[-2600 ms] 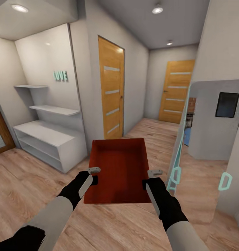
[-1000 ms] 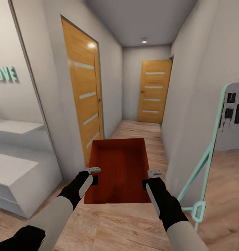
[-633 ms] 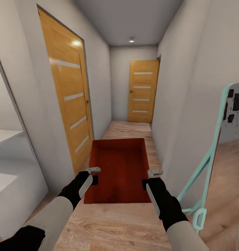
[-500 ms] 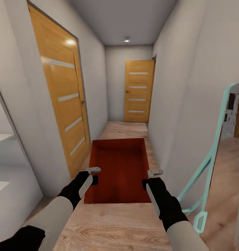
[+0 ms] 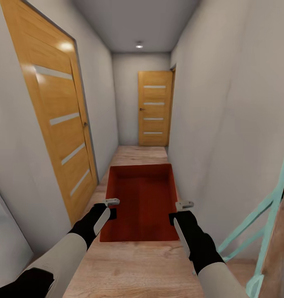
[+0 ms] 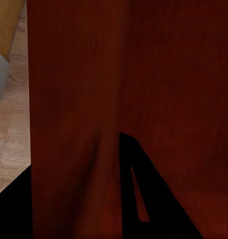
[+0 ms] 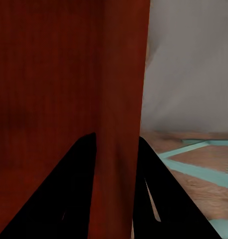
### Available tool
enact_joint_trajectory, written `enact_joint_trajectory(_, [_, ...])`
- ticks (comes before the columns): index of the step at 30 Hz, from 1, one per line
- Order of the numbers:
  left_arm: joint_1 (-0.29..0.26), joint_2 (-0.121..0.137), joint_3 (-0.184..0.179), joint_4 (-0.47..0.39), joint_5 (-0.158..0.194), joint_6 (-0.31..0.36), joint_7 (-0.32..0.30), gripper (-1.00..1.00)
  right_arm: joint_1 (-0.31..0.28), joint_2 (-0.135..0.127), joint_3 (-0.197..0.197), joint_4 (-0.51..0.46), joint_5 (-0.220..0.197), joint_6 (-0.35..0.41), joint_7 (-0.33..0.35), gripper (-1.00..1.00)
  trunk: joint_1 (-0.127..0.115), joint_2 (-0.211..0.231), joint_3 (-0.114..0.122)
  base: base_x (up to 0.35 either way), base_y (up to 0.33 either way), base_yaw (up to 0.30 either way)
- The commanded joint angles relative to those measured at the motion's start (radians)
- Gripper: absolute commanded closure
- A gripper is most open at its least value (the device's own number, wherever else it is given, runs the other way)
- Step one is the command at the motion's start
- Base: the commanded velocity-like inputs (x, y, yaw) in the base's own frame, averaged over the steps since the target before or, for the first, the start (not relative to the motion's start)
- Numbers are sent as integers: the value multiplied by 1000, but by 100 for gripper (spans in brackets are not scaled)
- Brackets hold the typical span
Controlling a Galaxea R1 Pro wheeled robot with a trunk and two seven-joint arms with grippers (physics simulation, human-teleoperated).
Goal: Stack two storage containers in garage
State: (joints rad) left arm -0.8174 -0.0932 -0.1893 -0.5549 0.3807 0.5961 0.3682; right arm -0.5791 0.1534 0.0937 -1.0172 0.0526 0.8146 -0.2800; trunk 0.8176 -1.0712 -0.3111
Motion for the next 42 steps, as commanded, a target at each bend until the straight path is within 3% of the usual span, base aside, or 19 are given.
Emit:
enact_joint_trajectory(1, [0, -25, 1, -2, -26, -13, -2, 100, 1, 21, 38, 2, -39, -5, 4, 100, 0, 0, 0, 338, 154, -6])
enact_joint_trajectory(32, [0, -25, 1, -1, -26, -13, -2, 100, 1, 21, 38, -1, -39, -6, 2, 100, 0, 0, 0, 327, 191, -1])
enact_joint_trajectory(42, [0, -25, 1, -2, -26, -13, -2, 100, 1, 21, 38, -1, -39, -6, 2, 100, 0, 0, 0, 325, 190, -211])
